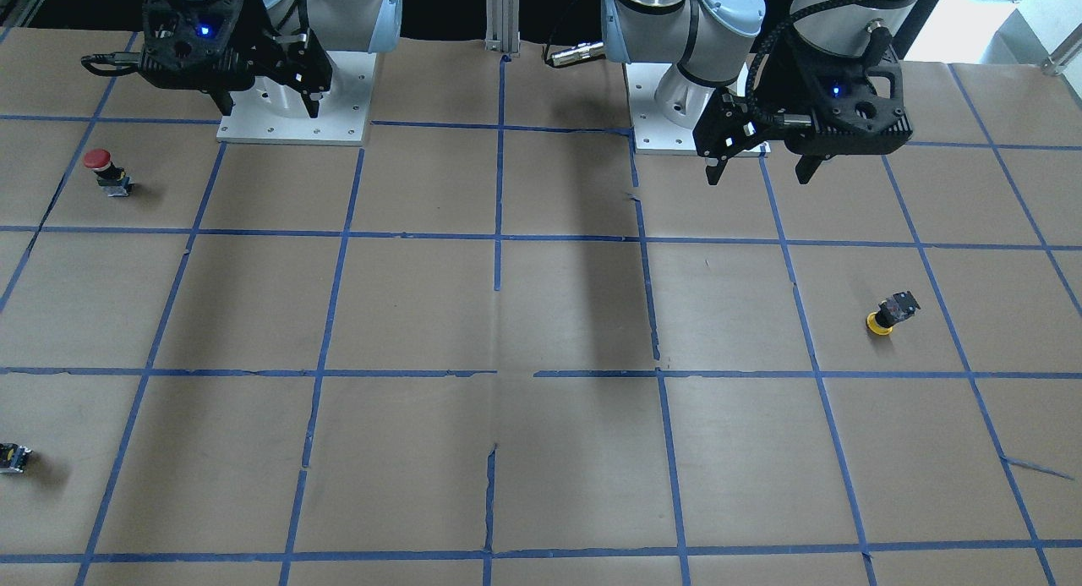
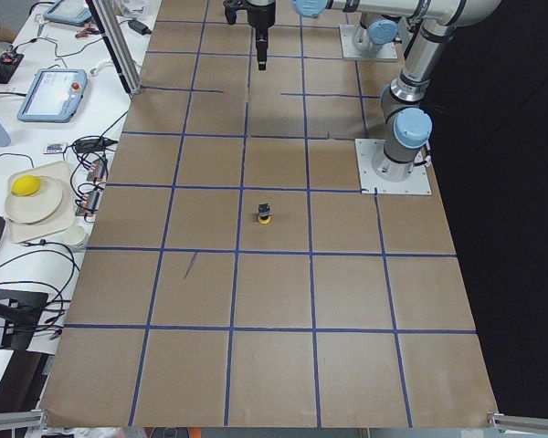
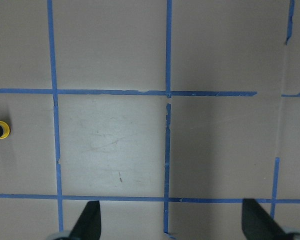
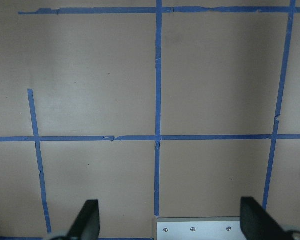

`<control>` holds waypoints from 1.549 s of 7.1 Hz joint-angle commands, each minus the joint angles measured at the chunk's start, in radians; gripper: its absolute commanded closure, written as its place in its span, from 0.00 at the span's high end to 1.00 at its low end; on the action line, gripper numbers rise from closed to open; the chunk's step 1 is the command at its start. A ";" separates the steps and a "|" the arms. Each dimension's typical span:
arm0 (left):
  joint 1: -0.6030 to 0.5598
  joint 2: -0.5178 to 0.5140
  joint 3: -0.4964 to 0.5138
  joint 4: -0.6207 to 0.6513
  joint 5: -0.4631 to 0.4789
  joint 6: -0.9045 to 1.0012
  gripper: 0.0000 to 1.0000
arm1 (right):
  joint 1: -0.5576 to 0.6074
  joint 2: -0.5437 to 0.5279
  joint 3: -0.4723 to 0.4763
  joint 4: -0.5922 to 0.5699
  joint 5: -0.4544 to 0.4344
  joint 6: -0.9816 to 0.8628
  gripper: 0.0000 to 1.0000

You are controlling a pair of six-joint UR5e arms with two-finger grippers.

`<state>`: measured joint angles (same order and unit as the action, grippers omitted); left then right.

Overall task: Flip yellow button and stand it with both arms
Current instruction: 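Move the left gripper down toward the yellow button lying on its side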

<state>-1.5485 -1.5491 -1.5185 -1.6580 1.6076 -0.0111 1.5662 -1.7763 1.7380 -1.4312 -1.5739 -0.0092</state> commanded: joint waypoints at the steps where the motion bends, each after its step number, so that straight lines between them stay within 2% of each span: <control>1: -0.001 0.003 0.007 -0.005 0.003 -0.001 0.98 | 0.000 0.000 0.000 -0.002 0.000 0.000 1.00; 3: 0.013 0.000 -0.023 -0.006 0.014 0.040 0.97 | 0.000 0.002 0.002 -0.018 0.000 -0.003 1.00; 5: 0.149 -0.006 -0.037 -0.006 0.011 0.314 0.98 | 0.000 0.002 0.002 -0.031 0.000 -0.003 1.00; 7: 0.282 -0.017 -0.077 0.001 0.015 0.673 0.98 | 0.000 0.002 0.002 -0.031 0.000 -0.002 1.00; 8: 0.348 -0.023 -0.097 0.004 0.012 0.774 0.98 | 0.000 0.002 0.002 -0.032 0.000 -0.002 1.00; 9: 0.414 -0.032 -0.127 0.042 0.012 0.944 0.99 | 0.000 0.002 0.002 -0.032 0.000 -0.002 1.00; 10: 0.473 -0.038 -0.179 0.110 0.011 1.035 0.99 | 0.000 0.002 0.002 -0.031 0.000 -0.002 1.00; 11: 0.532 -0.051 -0.237 0.200 0.009 1.213 0.99 | 0.000 0.000 0.002 -0.031 -0.002 -0.002 1.00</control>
<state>-1.0890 -1.5875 -1.6918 -1.5508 1.6186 1.0170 1.5662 -1.7750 1.7395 -1.4624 -1.5742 -0.0107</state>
